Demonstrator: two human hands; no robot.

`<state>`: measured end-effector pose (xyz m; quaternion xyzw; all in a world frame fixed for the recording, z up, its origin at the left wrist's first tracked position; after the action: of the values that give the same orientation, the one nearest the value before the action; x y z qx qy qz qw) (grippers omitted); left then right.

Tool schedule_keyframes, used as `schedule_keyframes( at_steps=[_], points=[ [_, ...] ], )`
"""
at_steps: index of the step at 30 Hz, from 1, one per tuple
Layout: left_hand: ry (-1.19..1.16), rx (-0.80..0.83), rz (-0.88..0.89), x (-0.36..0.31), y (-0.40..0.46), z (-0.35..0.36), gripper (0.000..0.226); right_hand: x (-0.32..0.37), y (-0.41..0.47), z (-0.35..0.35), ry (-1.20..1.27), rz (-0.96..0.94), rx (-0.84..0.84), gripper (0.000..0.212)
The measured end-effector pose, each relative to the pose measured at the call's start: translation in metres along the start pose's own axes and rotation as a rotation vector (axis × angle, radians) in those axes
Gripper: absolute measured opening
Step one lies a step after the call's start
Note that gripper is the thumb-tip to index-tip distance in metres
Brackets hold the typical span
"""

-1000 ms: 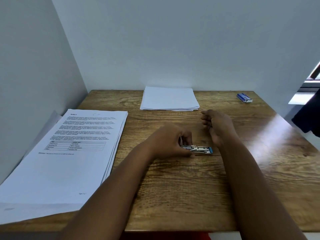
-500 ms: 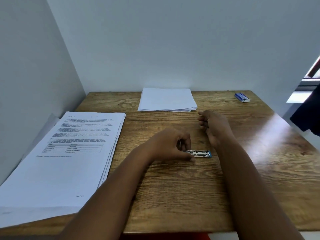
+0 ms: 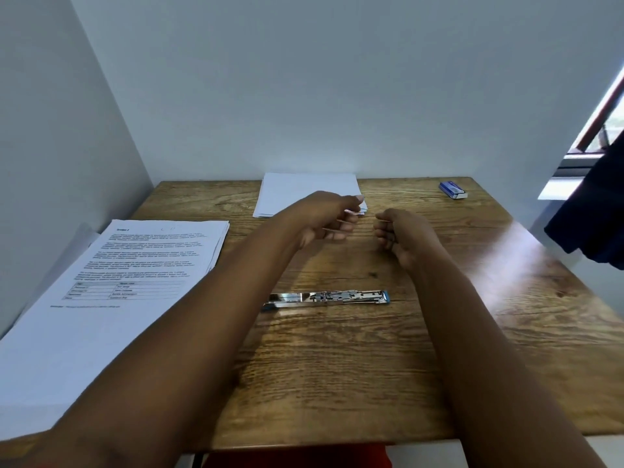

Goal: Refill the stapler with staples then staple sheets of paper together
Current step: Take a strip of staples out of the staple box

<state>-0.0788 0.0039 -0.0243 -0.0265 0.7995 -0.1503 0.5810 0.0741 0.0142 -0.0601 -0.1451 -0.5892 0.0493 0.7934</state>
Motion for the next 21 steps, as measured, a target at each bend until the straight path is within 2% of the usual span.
schedule_keyframes(
  at_steps=[2,5,9,13,17,19,21],
  points=[
    [-0.034,-0.013,-0.007,-0.006,0.013,0.01,0.018,0.006,0.005,-0.008,-0.028,-0.002,-0.015,0.009],
    [-0.058,-0.027,-0.032,-0.011,0.034,0.031,0.031,0.017,0.013,-0.022,-0.076,-0.014,-0.035,0.009],
    [-0.073,-0.037,-0.067,-0.013,0.058,0.062,0.043,0.036,0.028,-0.053,-0.198,-0.062,-0.15,0.008],
    [-0.051,-0.037,-0.045,-0.018,0.082,0.095,0.031,0.053,0.048,-0.086,-0.333,-0.132,-0.264,0.017],
    [-0.03,-0.051,-0.034,-0.022,0.103,0.122,0.003,0.066,0.067,-0.112,-0.554,-0.27,-0.407,0.014],
    [-0.062,-0.069,-0.024,-0.026,0.107,0.129,0.002,0.071,0.067,-0.119,-0.642,-0.317,-0.448,0.017],
    [-0.08,-0.095,-0.02,-0.033,0.115,0.136,0.024,0.075,0.076,-0.124,-0.649,-0.346,-0.445,0.02]
  ],
)
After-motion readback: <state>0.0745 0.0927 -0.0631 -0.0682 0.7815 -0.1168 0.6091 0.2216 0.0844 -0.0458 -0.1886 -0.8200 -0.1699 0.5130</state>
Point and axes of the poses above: each hand's wrist, its own y-axis towards the middle knuckle, its own z-axis out of the palm, x = y × z, the point moved 8 cm from there along y, towards the middle knuckle, and after that the axes turned 8 degrees about y, right-handed, at the moved point
